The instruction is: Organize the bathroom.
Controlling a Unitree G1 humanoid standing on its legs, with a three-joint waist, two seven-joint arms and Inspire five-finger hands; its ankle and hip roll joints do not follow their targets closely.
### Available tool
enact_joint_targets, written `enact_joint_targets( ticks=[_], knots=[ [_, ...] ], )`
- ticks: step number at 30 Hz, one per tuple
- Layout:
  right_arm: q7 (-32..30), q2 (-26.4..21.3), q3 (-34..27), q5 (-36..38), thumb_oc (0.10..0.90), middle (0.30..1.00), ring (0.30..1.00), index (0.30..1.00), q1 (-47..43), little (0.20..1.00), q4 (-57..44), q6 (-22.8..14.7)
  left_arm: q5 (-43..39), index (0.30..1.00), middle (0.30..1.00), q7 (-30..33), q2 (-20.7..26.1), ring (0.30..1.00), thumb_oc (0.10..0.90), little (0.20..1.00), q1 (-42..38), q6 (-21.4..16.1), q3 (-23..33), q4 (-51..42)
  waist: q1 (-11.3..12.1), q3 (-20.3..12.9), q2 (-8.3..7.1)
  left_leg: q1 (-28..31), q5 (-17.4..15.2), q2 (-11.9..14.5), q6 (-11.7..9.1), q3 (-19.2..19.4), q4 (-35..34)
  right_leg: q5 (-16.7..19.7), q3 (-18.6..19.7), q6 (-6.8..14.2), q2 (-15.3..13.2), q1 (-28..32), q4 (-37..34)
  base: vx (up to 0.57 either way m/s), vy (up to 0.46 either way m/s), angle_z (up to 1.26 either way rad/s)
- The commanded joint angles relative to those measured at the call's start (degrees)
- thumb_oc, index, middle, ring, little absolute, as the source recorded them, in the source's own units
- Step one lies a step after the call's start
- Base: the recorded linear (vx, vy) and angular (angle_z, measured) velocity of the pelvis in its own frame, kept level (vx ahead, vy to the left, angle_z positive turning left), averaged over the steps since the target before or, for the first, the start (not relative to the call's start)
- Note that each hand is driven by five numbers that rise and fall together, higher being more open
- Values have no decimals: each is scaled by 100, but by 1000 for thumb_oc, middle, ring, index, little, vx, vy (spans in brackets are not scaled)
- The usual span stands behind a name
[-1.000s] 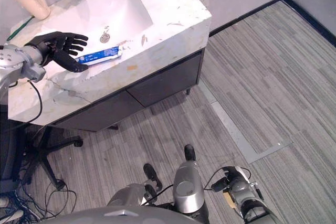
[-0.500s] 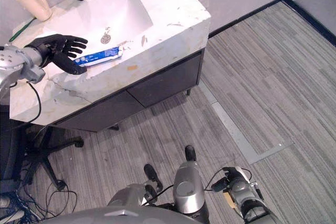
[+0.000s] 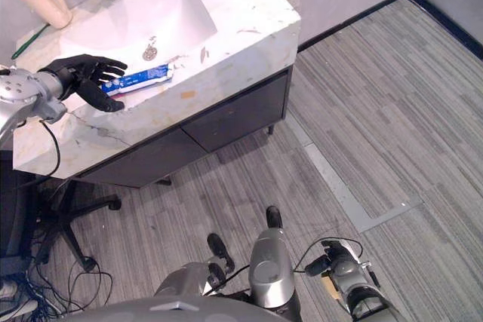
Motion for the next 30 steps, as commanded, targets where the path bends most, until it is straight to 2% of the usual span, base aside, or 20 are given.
enact_joint_targets(
  ticks=[1,18,22,23,24,25,26,29,30],
  knots=[
    [-73,-359,-85,55,800,900,900,900,216,900,-188,-28,296,300,300,191,281,300,400,300,-618,-141,391,151,-79,-183,-73,-150,216,546,-294,139,1150,-406,294,343,-118,136,-488,0,0,0],
    [-147,-279,-96,95,800,900,900,900,255,900,-110,-19,243,300,300,219,214,300,400,300,-406,-139,580,68,-61,-245,-120,-102,183,543,-285,144,1140,-400,308,345,-103,201,-526,3,0,2],
    [-266,-231,-151,175,800,900,900,900,329,900,-81,-27,-819,300,300,697,122,300,400,300,-237,79,827,-18,-46,-300,-171,-45,155,529,-280,138,1094,-399,309,347,-86,292,-587,8,-2,0],
    [-367,-207,-177,267,800,900,900,900,350,900,-58,-41,-1264,300,300,845,71,300,400,300,-174,80,922,-39,-41,-318,-185,-25,148,520,-275,132,1074,-400,312,347,-77,318,-603,0,0,0],
    [-367,-207,-177,267,800,900,900,900,350,900,-58,-41,-1264,300,300,845,71,300,400,300,-174,80,922,-39,-41,-318,-185,-25,148,520,-275,132,1074,-400,312,347,-77,318,-603,35,-21,0],
    [-684,-127,-319,560,800,900,900,900,411,900,2,-91,-1886,300,300,1006,-128,300,400,300,48,-63,1240,-131,-27,-355,-251,35,125,516,-258,143,1026,-392,298,346,-62,391,-657,0,0,0],
    [-684,-127,-319,560,800,900,900,900,411,900,2,-91,-1886,300,300,1006,-128,300,400,300,48,-63,1240,-131,-27,-355,-251,35,125,516,-258,143,1026,-392,298,346,-62,391,-657,33,-31,2],
    [-1165,-95,-789,1109,800,900,900,900,555,900,154,-259,-2373,300,300,1273,-421,300,400,300,341,-140,1632,-628,-26,-445,-384,85,96,552,-256,169,997,-374,295,348,-19,464,-705,30,-63,4],
    [-1375,-146,-1157,1390,800,900,900,900,639,900,249,-378,-2440,300,300,1468,-568,300,400,300,473,-155,1767,-937,-38,-494,-476,115,68,588,-258,189,1011,-369,284,347,6,510,-720,39,-82,0]
  ],
)
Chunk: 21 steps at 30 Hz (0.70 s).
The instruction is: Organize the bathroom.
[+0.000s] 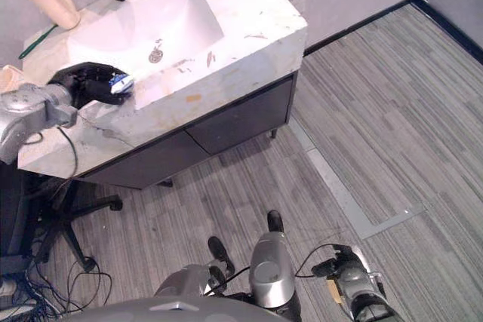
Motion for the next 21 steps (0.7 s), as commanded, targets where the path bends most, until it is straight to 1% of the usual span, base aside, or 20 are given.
enact_joint_targets(
  ticks=[1,2,3,4,5,6,7,8,9,10,11,12,13,14,15,16,17,19,20,21],
  knots=[
    [-755,-238,-382,738,800,900,900,900,420,900,115,-296,-496,300,300,423,142,300,400,300,-425,-523,497,-587,-112,-512,-384,-90,12,603,-293,212,1099,-279,325,318,3,302,-691,67,-145,1],
    [-1022,-350,-843,1179,800,900,900,900,527,900,69,-379,-462,300,300,502,72,300,400,300,-276,-488,614,-921,-112,-593,-530,-48,-48,644,-294,219,1119,-270,313,319,29,372,-723,58,-128,-6],
    [-980,-409,-966,1291,800,900,900,900,566,900,21,-397,-445,300,300,517,66,300,400,300,-225,-450,645,-1025,-109,-622,-566,-38,-59,656,-297,212,1127,-264,309,319,40,397,-737,52,-125,-7],
    [-1026,-466,-1087,1537,800,900,900,900,608,900,-24,-561,-432,300,300,512,60,300,400,300,-173,-455,677,-1114,-106,-654,-605,-29,-70,669,-300,203,1135,-258,305,318,52,421,-752,60,-120,-10],
    [-1218,-688,-1637,1878,800,900,900,900,731,900,-352,-653,-417,300,300,587,55,300,400,300,-10,-383,846,-1434,-117,-748,-737,8,-114,707,-304,181,1146,-262,306,302,87,492,-782,59,-104,-5],
    [-1233,-768,-1775,1954,800,900,900,900,763,900,-417,-722,-414,300,300,581,59,300,400,300,19,-375,880,-1476,-118,-766,-752,15,-117,713,-308,177,1150,-262,307,300,93,511,-790,70,-96,-1],
    [-1205,-933,-2087,2114,800,900,900,900,823,900,-564,-865,-420,300,300,607,73,300,400,300,73,-393,958,-1554,-122,-813,-793,29,-126,729,-317,167,1154,-263,308,293,108,550,-808,46,-39,2],
    [-1216,-1023,-2290,2089,800,900,900,900,851,900,-670,-934,-445,300,300,615,80,300,400,300,93,-381,1009,-1593,-127,-844,-819,41,-135,739,-323,166,1150,-268,306,285,117,576,-820,50,-33,4],
    [-1233,-1143,-2541,2115,800,900,900,900,889,900,-820,-1224,-494,300,300,627,89,300,400,300,123,-418,1087,-1643,-129,-882,-847,60,-151,748,-329,163,1140,-272,304,281,126,607,-837,77,-20,4],
    [-1007,-1578,-3116,2067,800,900,900,900,916,900,-1293,-1304,-598,300,300,672,146,300,400,300,143,-268,1270,-1749,-121,-996,-893,104,-174,753,-345,140,1100,-288,298,262,150,694,-894,61,-9,3],
    [-1008,-1578,-3126,2064,800,900,900,900,926,900,-1304,-1298,-598,300,300,673,141,300,400,300,143,-267,1270,-1751,-119,-995,-890,107,-173,753,-345,139,1099,-288,297,263,150,697,-895,152,34,-1],
    [-762,-2004,-3497,1943,800,900,900,900,821,900,-1675,-1533,-757,300,300,651,204,300,400,300,64,-176,1334,-1695,-96,-1123,-907,196,-309,725,-406,28,1051,-394,294,300,154,818,-951,37,14,0],
    [-699,-2111,-3562,1913,800,900,900,900,780,900,-1792,-1546,-783,300,300,669,216,300,400,300,24,-140,1337,-1674,-98,-1118,-925,163,-209,746,-360,104,1045,-317,267,258,164,783,-949,115,47,-1],
    [-639,-2217,-3611,1843,800,900,900,900,724,900,-1920,-1621,-829,300,300,701,235,300,400,300,-21,-110,1328,-1656,-81,-1168,-909,215,-317,726,-408,15,1022,-410,286,296,163,840,-963,15,15,5],
    [-598,-2407,-3658,1744,800,900,900,900,627,900,-2272,-1624,-949,300,300,732,266,300,400,300,-108,-84,1307,-1587,-67,-1207,-917,228,-328,722,-406,12,996,-426,274,292,171,857,-972,85,55,2],
    [-544,-2577,-3713,1564,800,900,900,900,527,900,-2691,-1735,-1043,300,300,740,290,300,400,300,-169,-53,1313,-1502,-54,-1237,-920,241,-338,714,-403,4,972,-442,269,290,180,873,-977,-59,4,-4],
    [-555,-2701,-3717,1359,800,900,900,900,381,900,-3065,-1648,-1081,300,300,751,298,300,400,300,-211,-35,1301,-1432,-49,-1240,-937,209,-248,726,-353,85,964,-377,238,252,193,841,-968,-58,28,-8],
    [-413,-3098,-3446,892,800,900,900,900,-230,900,-4335,-1629,-1157,300,300,688,285,300,400,300,-292,-40,1271,-1164,46,-1323,-936,251,-292,686,-316,64,868,-408,239,259,211,865,-979,-25,57,-11],
    [-332,-3180,-3280,698,800,900,900,900,-463,900,-4564,-1713,-1170,300,300,656,262,300,400,300,-313,-90,1254,-1086,77,-1340,-939,262,-314,669,-302,55,841,-414,241,266,211,872,-985,1,62,-15],
    [-222,-3363,-2881,544,800,900,900,900,-1014,900,-4798,-1670,-1163,300,300,614,203,300,400,300,-376,-140,1208,-965,131,-1369,-947,283,-334,647,-287,43,797,-417,241,271,212,878,-996,-4,50,-13]
  ],
)
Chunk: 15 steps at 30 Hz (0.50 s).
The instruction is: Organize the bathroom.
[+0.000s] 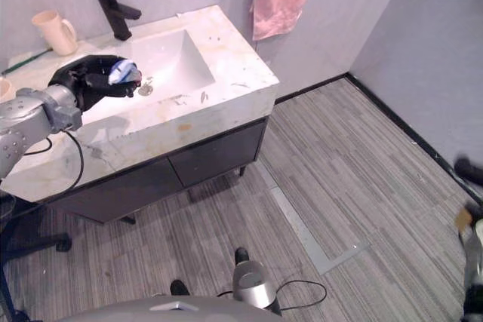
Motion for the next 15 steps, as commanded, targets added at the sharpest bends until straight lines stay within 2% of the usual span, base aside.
enact_joint_targets(
  ticks=[1,4,5,7,8,9,11,12,13,15],
  knots=[
    [380,-1038,698,-759,800,900,900,900,-1520,900,-487,-717,-288,300,300,-37,41,300,400,300,-958,-574,484,-12,291,-489,-37,-27,-6,366,-160,-41,461,-663,221,327,-56,127,-248,-8,46,-8],
    [827,-1263,1681,-999,800,900,900,900,-2634,900,-824,-879,-283,300,300,-158,-39,300,400,300,-1015,-678,434,222,392,-538,-61,28,-15,335,-140,-62,361,-659,180,339,-67,158,-274,-17,42,3],
    [928,-1287,2035,-1065,800,900,900,900,-3008,900,-976,-820,-299,300,300,-180,-63,300,400,300,-1006,-704,416,257,432,-561,-69,44,-10,320,-131,-81,320,-649,169,338,-69,175,-300,-12,30,7],
    [1026,-1287,2270,-1106,800,900,900,900,-3257,900,-1028,-855,-322,300,300,-200,-67,300,400,300,-976,-720,437,281,431,-572,-63,56,-7,308,-125,-91,294,-641,165,339,-70,188,-318,1,20,5],
    [1207,-1275,2727,-1156,800,900,900,900,-3786,900,-1107,-777,-363,300,300,-302,-105,300,400,300,-1003,-759,368,381,535,-623,-88,73,5,289,-124,-134,258,-633,145,332,-67,217,-353,11,24,8],
    [1273,-1225,3073,-1242,800,900,900,900,-4169,900,-1069,-749,-384,300,300,-359,-129,300,400,300,-1003,-782,367,442,558,-644,-85,88,10,280,-124,-153,235,-628,137,331,-68,236,-371,21,21,4],
    [1560,-1002,4135,-1430,800,900,900,900,-5216,900,-994,-771,-366,300,300,-532,-215,300,400,300,-972,-858,347,595,679,-713,-80,114,61,265,-129,-234,189,-606,100,318,-66,293,-436,14,4,2],
    [1560,-1002,4135,-1430,800,900,900,900,-5216,900,-994,-771,-366,300,300,-532,-215,300,400,300,-972,-858,347,595,679,-713,-80,114,61,265,-129,-234,189,-606,100,318,-66,293,-436,41,-9,9],
    [1721,-853,4612,-1498,800,900,900,900,-5611,900,-1056,-784,-384,300,300,-691,-244,300,400,300,-920,-928,371,666,749,-746,-65,115,91,267,-134,-293,184,-602,73,307,-67,332,-476,42,-8,13],
    [1794,-643,4950,-1563,800,900,900,900,-5887,900,-1138,-649,-391,300,300,-789,-271,300,400,300,-849,-963,404,671,823,-773,-54,117,117,273,-138,-335,171,-601,53,293,-64,369,-510,46,-9,21]
  ],
)
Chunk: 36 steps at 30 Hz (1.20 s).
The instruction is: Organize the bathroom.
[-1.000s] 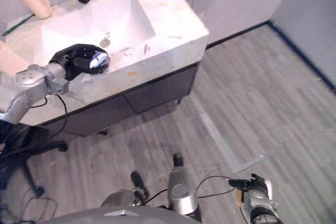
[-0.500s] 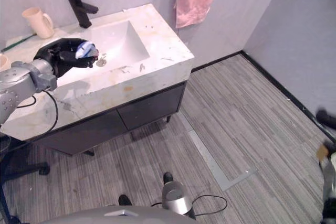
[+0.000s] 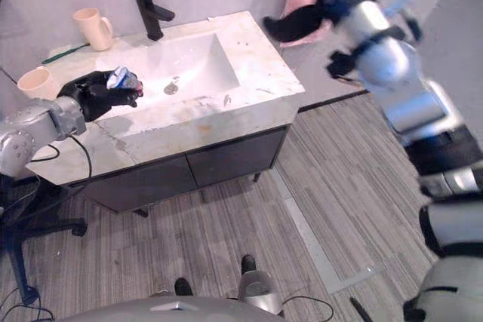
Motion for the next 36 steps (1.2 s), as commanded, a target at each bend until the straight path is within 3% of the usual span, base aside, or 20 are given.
enact_joint_targets(
  ticks=[1,12,19,31,36],
  knots=[
    [-50,116,-456,-290,800,900,900,900,-201,900,-45,-191,-249,300,300,-295,197,300,400,300,-738,-936,439,-169,72,-674,-56,-64,-115,349,-175,-176,485,-820,221,254,-82,55,-51,23,-9,17],
    [78,978,110,-595,800,900,900,900,-553,900,-154,487,-290,300,300,-512,-54,300,400,300,-454,-1077,544,-329,343,-737,-33,-64,-52,378,-201,-327,384,-821,127,224,-90,96,-106,26,-4,8],
    [473,1355,119,218,800,900,900,900,-403,900,-184,1115,-205,300,300,-419,-167,300,400,300,-374,-1096,587,-572,394,-734,-58,-48,-47,380,-204,-370,338,-823,108,217,-93,110,-118,6,-9,2],
    [466,2326,290,1147,800,900,900,900,-393,900,-498,1614,-51,300,300,-480,-370,300,400,300,-547,-1096,382,-569,457,-764,-62,9,33,414,-217,-400,306,-798,74,196,-81,183,-177,6,-4,1],
    [438,2664,390,1175,800,900,900,900,-415,900,-497,1730,32,300,300,-413,-484,300,400,300,-618,-1110,279,-544,497,-772,-71,-7,44,420,-212,-447,352,-812,67,176,-70,203,-162,40,-4,1]
  ],
)
